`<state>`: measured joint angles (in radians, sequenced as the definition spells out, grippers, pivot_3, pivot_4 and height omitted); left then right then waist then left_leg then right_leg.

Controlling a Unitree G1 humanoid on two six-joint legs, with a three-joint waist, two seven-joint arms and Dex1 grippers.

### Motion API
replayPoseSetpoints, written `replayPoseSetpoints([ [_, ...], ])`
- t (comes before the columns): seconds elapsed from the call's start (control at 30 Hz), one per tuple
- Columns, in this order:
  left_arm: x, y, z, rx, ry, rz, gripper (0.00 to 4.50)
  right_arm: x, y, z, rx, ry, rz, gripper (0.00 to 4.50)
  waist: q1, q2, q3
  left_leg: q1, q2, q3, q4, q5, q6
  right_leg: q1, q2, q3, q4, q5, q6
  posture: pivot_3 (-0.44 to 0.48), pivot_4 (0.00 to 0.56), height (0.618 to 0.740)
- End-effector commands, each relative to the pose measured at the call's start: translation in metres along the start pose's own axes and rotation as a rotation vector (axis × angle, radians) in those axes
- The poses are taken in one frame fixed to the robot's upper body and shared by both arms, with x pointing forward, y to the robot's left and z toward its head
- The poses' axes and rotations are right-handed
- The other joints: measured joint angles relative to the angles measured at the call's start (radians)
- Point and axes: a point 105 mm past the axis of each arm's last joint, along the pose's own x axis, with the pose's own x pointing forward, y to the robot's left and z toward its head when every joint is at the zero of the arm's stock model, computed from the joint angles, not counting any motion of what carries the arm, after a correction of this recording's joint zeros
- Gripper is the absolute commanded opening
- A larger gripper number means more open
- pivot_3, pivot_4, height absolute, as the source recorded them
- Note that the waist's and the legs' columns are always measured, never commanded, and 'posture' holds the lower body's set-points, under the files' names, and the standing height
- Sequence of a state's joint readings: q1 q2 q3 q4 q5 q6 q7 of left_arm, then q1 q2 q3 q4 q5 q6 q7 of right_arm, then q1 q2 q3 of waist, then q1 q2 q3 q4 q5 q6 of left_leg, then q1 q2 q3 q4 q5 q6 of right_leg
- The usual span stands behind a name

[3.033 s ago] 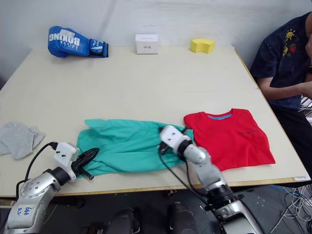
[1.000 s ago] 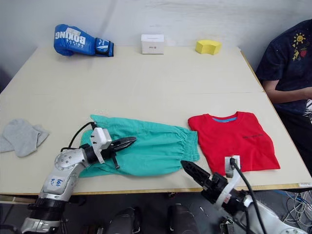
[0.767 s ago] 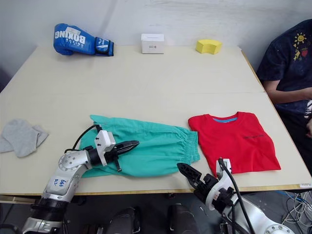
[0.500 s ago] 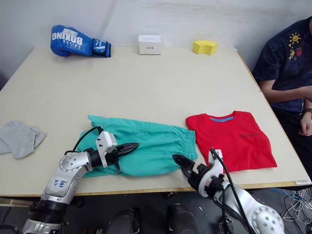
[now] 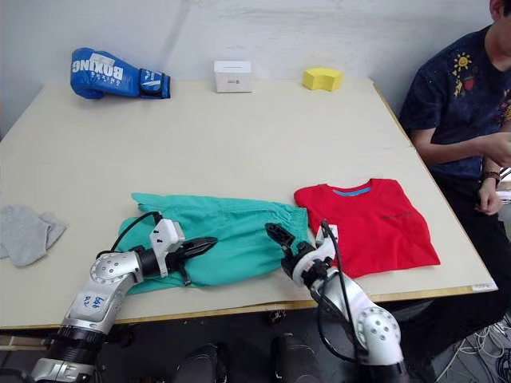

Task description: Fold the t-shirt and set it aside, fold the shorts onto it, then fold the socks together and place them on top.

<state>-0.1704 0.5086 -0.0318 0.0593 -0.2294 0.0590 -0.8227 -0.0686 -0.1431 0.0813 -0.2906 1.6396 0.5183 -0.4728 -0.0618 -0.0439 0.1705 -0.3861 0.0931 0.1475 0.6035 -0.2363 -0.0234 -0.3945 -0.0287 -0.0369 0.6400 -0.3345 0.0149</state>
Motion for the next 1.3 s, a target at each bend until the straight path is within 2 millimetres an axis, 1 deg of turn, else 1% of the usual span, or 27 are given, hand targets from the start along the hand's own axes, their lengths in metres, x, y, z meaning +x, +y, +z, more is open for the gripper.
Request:
replayPoseSetpoints([
  [0.03, -0.001, 0.004, -0.002, -0.005, 0.002, 0.008, 0.00, 0.011, -0.025, 0.022, -0.099, -0.136, -0.132, 3.13, 0.003, 0.001, 0.000, 0.000, 0.000, 0.000, -0.001, 0.000, 0.000, 0.000, 0.000, 0.000, -0.002, 0.000, -0.001, 0.000, 0.150, 0.740],
  [0.07, 0.000, 0.004, -0.002, -0.004, 0.000, 0.008, 0.00, 0.014, -0.020, 0.026, -0.121, -0.158, -0.119, 2.80, 0.004, 0.002, 0.000, -0.001, 0.000, 0.000, -0.001, 0.000, 0.000, 0.000, 0.000, 0.000, -0.002, 0.001, -0.001, 0.000, 0.150, 0.740],
  [0.13, 0.002, 0.006, 0.000, 0.005, -0.008, 0.008, 0.00, 0.017, -0.012, 0.034, -0.214, -0.192, -0.100, 1.99, 0.006, 0.002, 0.001, -0.002, 0.000, 0.000, -0.001, 0.001, 0.000, -0.001, 0.000, 0.000, -0.003, 0.001, -0.001, 0.000, 0.150, 0.740],
  [0.27, 0.009, 0.011, 0.006, 0.020, -0.023, 0.027, 0.00, 0.014, 0.005, 0.053, -0.345, -0.280, -0.057, 0.56, 0.011, 0.003, 0.001, -0.005, -0.001, 0.001, -0.001, 0.001, 0.000, -0.004, -0.001, 0.000, -0.003, 0.003, 0.003, 0.000, 0.150, 0.740],
  [0.3, 0.012, 0.013, 0.007, 0.022, -0.024, 0.034, 0.00, 0.011, 0.009, 0.058, -0.374, -0.298, -0.046, 0.25, 0.012, 0.003, 0.001, -0.006, -0.002, 0.001, -0.001, 0.001, 0.000, -0.004, -0.002, 0.000, -0.003, 0.003, 0.004, 0.000, 0.150, 0.740],
  [0.33, 0.014, 0.014, 0.009, 0.023, -0.026, 0.039, 0.00, 0.008, 0.013, 0.061, -0.397, -0.311, -0.038, 0.05, 0.015, 0.003, 0.001, -0.006, -0.002, 0.001, -0.001, 0.003, 0.003, -0.004, -0.002, 0.000, -0.003, 0.003, 0.004, 0.000, 0.150, 0.740],
  [0.4, 0.020, 0.015, 0.015, 0.028, -0.047, 0.038, 0.00, 0.000, 0.023, 0.072, -0.443, -0.361, -0.010, 0.05, 0.022, 0.004, 0.001, -0.008, -0.003, 0.001, -0.002, 0.003, 0.004, -0.007, -0.003, 0.000, -0.002, 0.003, 0.006, 0.000, 0.150, 0.740],
  [0.43, 0.024, 0.013, 0.019, 0.034, -0.060, 0.027, 0.00, -0.006, 0.026, 0.078, -0.470, -0.384, -0.013, 0.05, 0.025, 0.004, 0.001, -0.011, -0.004, 0.001, -0.002, 0.003, 0.004, -0.010, -0.003, 0.000, -0.002, 0.003, 0.007, 0.000, 0.150, 0.740],
  [0.5, 0.030, 0.006, 0.027, 0.010, -0.096, -0.017, 0.00, -0.017, 0.028, 0.092, -0.506, -0.431, -0.050, 0.05, 0.032, 0.004, 0.001, -0.020, -0.005, 0.001, -0.001, 0.004, 0.004, -0.019, -0.003, 0.001, 0.001, 0.002, 0.009, 0.000, 0.150, 0.740],
  [0.53, 0.033, 0.003, 0.031, -0.012, -0.118, -0.041, 0.00, -0.022, 0.028, 0.099, -0.512, -0.448, -0.070, 0.05, 0.032, 0.004, 0.002, -0.021, -0.005, 0.001, 0.001, 0.004, 0.002, -0.020, -0.003, 0.002, 0.003, 0.001, 0.011, 0.000, 0.150, 0.740],
  [0.57, 0.035, 0.001, 0.035, -0.021, -0.134, -0.054, 0.00, -0.028, 0.031, 0.110, -0.523, -0.480, -0.086, 0.05, 0.032, 0.004, 0.002, -0.021, -0.005, 0.002, 0.002, 0.004, 0.001, -0.020, -0.002, 0.003, 0.004, 0.000, 0.012, 0.000, 0.150, 0.740],
  [0.63, 0.040, -0.002, 0.041, -0.026, -0.146, -0.072, 0.00, -0.042, 0.039, 0.130, -0.605, -0.532, -0.121, 0.05, 0.032, 0.006, 0.003, -0.021, -0.005, 0.003, 0.003, 0.004, 0.001, -0.020, -0.002, 0.005, 0.004, -0.001, 0.013, 0.000, 0.150, 0.740],
  [0.67, 0.041, -0.002, 0.042, -0.025, -0.144, -0.073, 0.00, -0.047, 0.043, 0.137, -0.674, -0.538, -0.138, 0.05, 0.032, 0.006, 0.003, -0.021, -0.006, 0.004, 0.005, 0.004, 0.001, -0.020, -0.002, 0.005, 0.004, -0.001, 0.013, 0.000, 0.150, 0.740],
  [0.73, 0.042, -0.001, 0.041, -0.026, -0.131, -0.072, 0.00, -0.050, 0.058, 0.138, -0.948, -0.487, -0.171, 0.05, 0.030, 0.009, 0.005, -0.021, -0.006, 0.004, 0.007, 0.003, 0.001, -0.020, -0.002, 0.007, 0.005, 0.000, 0.014, 0.000, 0.150, 0.740],
  [0.77, 0.042, 0.000, 0.039, -0.018, -0.117, -0.070, 0.00, -0.046, 0.064, 0.130, -1.098, -0.426, -0.176, 0.05, 0.028, 0.011, 0.006, -0.020, -0.006, 0.005, 0.007, 0.002, 0.003, -0.020, -0.002, 0.008, 0.005, 0.000, 0.015, 0.000, 0.150, 0.740],
  [0.83, 0.040, 0.001, 0.036, -0.011, -0.092, -0.064, 0.00, -0.034, 0.076, 0.107, -1.277, -0.311, -0.131, 0.05, 0.017, 0.011, 0.006, -0.019, -0.006, 0.007, 0.007, 0.001, 0.005, -0.020, -0.001, 0.011, 0.006, 0.001, 0.016, 0.000, 0.150, 0.740],
  [0.9, 0.034, 0.005, 0.032, -0.016, -0.070, -0.040, 0.00, -0.020, 0.089, 0.082, -1.374, -0.230, -0.058, 0.05, 0.001, 0.011, 0.007, -0.017, -0.004, 0.007, 0.007, 0.002, 0.004, -0.020, 0.003, 0.013, 0.006, 0.002, 0.015, 0.000, 0.150, 0.740],
  [1.0, 0.018, 0.011, 0.024, -0.023, -0.033, 0.008, 0.00, -0.001, 0.097, 0.048, -1.436, -0.141, 0.009, 0.05, -0.002, 0.011, 0.007, -0.017, -0.003, 0.004, 0.006, 0.003, 0.001, -0.023, 0.005, 0.014, 0.011, 0.002, 0.015, 0.000, 0.150, 0.740],
  [1.03, 0.015, 0.011, 0.022, -0.029, -0.027, 0.017, 0.00, 0.003, 0.097, 0.043, -1.429, -0.139, 0.012, 0.05, -0.002, 0.011, 0.007, -0.017, -0.003, 0.004, 0.006, 0.003, 0.000, -0.025, 0.005, 0.015, 0.013, 0.001, 0.015, 0.000, 0.150, 0.740],
  [1.07, 0.011, 0.012, 0.019, -0.036, -0.016, 0.029, 0.00, 0.011, 0.094, 0.031, -1.452, -0.095, 0.026, 0.05, 0.001, 0.011, 0.007, -0.018, -0.003, 0.005, 0.006, 0.004, 0.000, -0.027, 0.005, 0.016, 0.014, 0.001, 0.015, 0.000, 0.150, 0.740],
  [1.17, 0.005, 0.014, 0.014, -0.049, 0.000, 0.069, 0.00, 0.031, 0.086, 0.000, -1.455, -0.031, 0.058, 0.05, 0.003, 0.010, 0.006, -0.020, -0.003, 0.007, 0.007, 0.004, -0.001, -0.029, 0.004, 0.018, 0.014, 0.001, 0.015, 0.000, 0.150, 0.740],
  [1.23, 0.003, 0.016, 0.012, -0.062, 0.000, 0.092, 0.00, 0.042, 0.083, -0.006, -1.465, -0.019, 0.063, 0.05, 0.003, 0.010, 0.006, -0.020, -0.005, 0.009, 0.008, 0.004, -0.001, -0.029, 0.003, 0.019, 0.015, 0.001, 0.015, 0.000, 0.150, 0.740],
  [1.3, 0.002, 0.015, 0.011, -0.065, 0.005, 0.101, 0.00, 0.051, 0.075, -0.008, -1.556, -0.002, 0.049, 0.05, 0.003, 0.009, 0.006, -0.020, -0.006, 0.010, 0.009, 0.004, 0.000, -0.029, 0.001, 0.020, 0.015, 0.002, 0.015, 0.000, 0.150, 0.740],
])
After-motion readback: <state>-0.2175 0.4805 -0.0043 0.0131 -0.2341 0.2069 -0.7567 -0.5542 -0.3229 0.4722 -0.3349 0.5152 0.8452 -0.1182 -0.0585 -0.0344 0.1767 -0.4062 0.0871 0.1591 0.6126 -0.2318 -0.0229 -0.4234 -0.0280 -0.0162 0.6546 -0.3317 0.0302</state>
